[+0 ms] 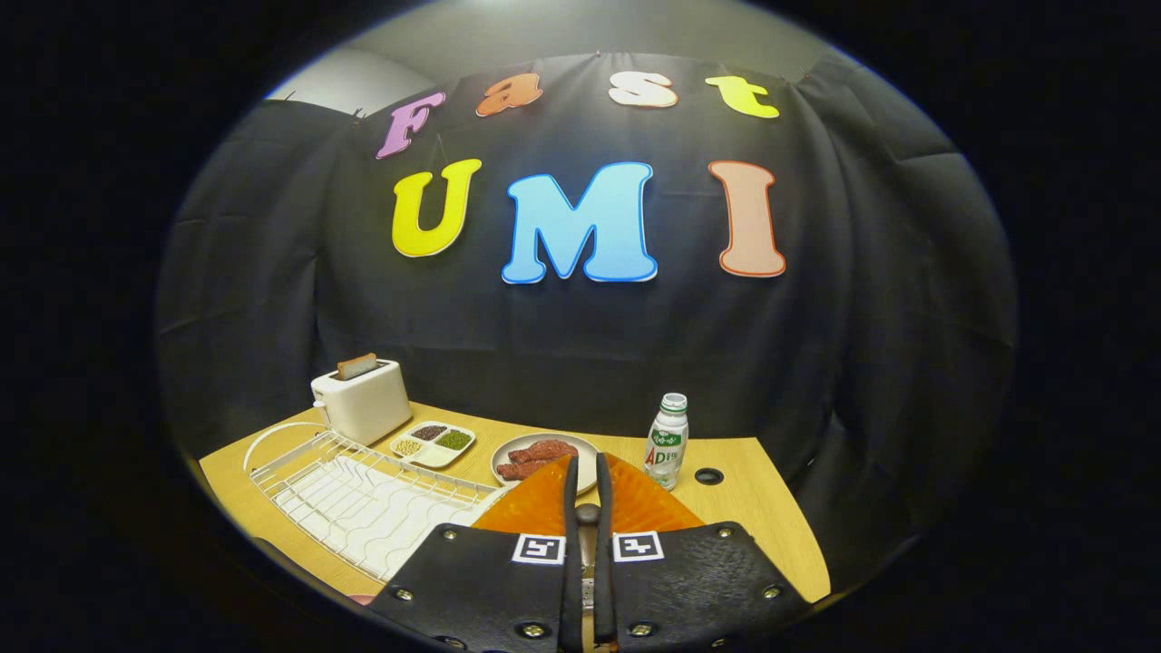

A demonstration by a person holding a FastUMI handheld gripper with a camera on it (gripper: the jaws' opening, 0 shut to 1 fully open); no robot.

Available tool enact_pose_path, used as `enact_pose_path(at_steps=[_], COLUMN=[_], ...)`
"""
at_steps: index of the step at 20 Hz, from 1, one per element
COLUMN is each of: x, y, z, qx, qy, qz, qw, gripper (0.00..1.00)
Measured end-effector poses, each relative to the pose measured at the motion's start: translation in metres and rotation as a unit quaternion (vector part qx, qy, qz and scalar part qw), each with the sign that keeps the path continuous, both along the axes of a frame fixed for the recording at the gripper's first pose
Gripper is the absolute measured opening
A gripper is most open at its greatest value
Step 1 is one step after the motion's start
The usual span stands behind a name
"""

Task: Take the plate from the dish rack, then take the spoon from the basket and place it into the plate.

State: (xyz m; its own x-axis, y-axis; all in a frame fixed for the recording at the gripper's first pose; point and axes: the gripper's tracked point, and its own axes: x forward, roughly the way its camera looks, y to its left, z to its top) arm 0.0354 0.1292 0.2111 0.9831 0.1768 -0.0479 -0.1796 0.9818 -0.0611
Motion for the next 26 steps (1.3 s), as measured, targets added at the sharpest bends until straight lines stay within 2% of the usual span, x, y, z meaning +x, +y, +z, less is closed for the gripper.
enact_pose_path(at_steps=[3,10,18,22,26], x=[-0.014,-0.072,-0.126,-0.142,-0.158], y=[-0.003,0.010,0.017,0.029,0.049], z=[0.021,0.055,0.040,0.019,-0.002], qx=[-0.014,0.007,0.007,0.008,0.004], qy=[-0.008,-0.022,-0.012,0.003,0.015], qz=[-0.012,-0.005,-0.002,0.013,0.045], qw=[1.000,1.000,1.000,1.000,0.999], gripper=[0.05,0.05,0.05,0.05,0.05])
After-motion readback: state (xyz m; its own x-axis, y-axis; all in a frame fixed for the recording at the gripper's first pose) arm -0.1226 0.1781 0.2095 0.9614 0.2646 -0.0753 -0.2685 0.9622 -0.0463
